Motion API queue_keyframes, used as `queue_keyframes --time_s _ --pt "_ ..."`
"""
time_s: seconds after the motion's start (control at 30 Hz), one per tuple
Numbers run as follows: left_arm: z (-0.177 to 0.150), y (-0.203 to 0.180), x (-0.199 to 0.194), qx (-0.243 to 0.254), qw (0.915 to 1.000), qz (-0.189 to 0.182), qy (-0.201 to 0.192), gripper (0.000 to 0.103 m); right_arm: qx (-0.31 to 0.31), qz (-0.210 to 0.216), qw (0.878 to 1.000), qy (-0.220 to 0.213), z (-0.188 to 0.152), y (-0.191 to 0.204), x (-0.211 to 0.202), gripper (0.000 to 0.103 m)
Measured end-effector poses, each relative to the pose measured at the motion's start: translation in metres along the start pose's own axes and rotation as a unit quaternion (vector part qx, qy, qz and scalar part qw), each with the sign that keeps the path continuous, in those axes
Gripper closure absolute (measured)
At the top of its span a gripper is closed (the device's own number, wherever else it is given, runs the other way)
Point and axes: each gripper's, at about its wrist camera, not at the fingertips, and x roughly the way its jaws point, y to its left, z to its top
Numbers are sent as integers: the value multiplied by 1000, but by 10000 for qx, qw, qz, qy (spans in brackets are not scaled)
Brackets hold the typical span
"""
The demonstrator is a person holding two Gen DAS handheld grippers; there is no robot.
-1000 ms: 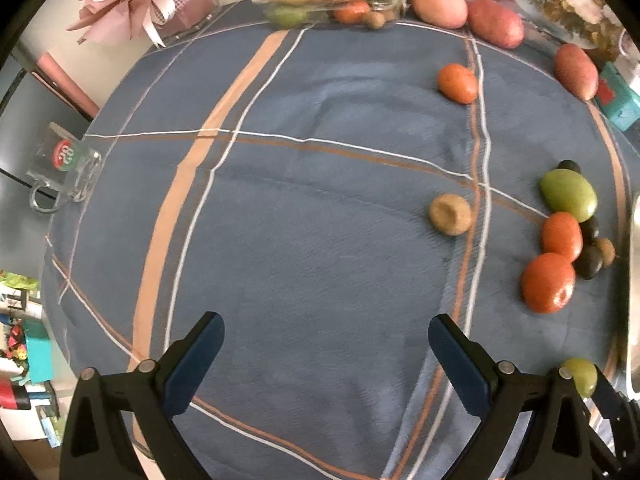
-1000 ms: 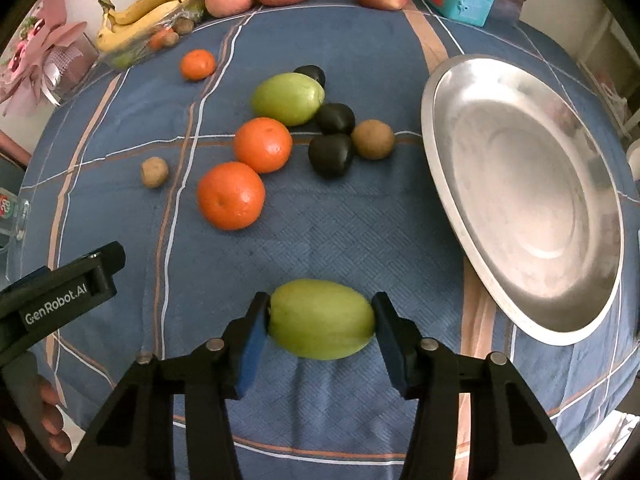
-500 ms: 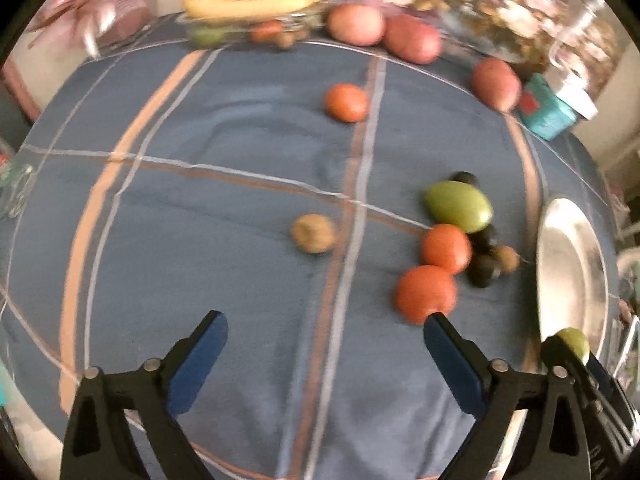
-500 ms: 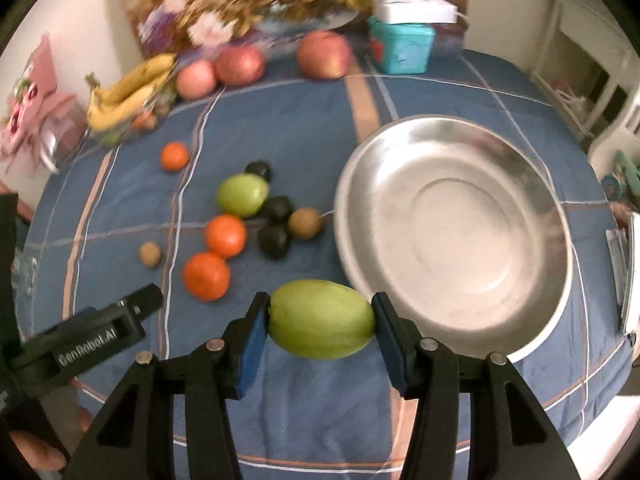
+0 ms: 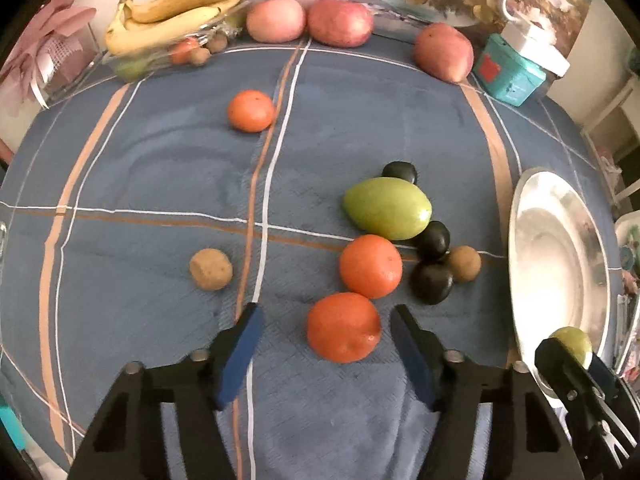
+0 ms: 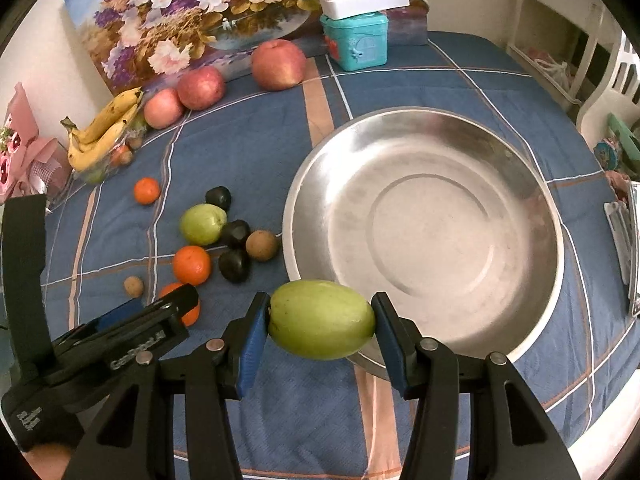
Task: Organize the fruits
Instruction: 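Grasp an orange tangerine with the left gripper while the right gripper holds the pear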
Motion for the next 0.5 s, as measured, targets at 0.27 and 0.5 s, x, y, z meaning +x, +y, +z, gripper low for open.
queue_keyframes --time_s 0.27,0.5 --pt "7 -9 12 -65 9999 -157 28 61 -170 132 9998 -36 0 8 2 50" --pt "8 -5 12 -318 9994 -149 51 62 -168 253 9995 -87 0 6 0 50"
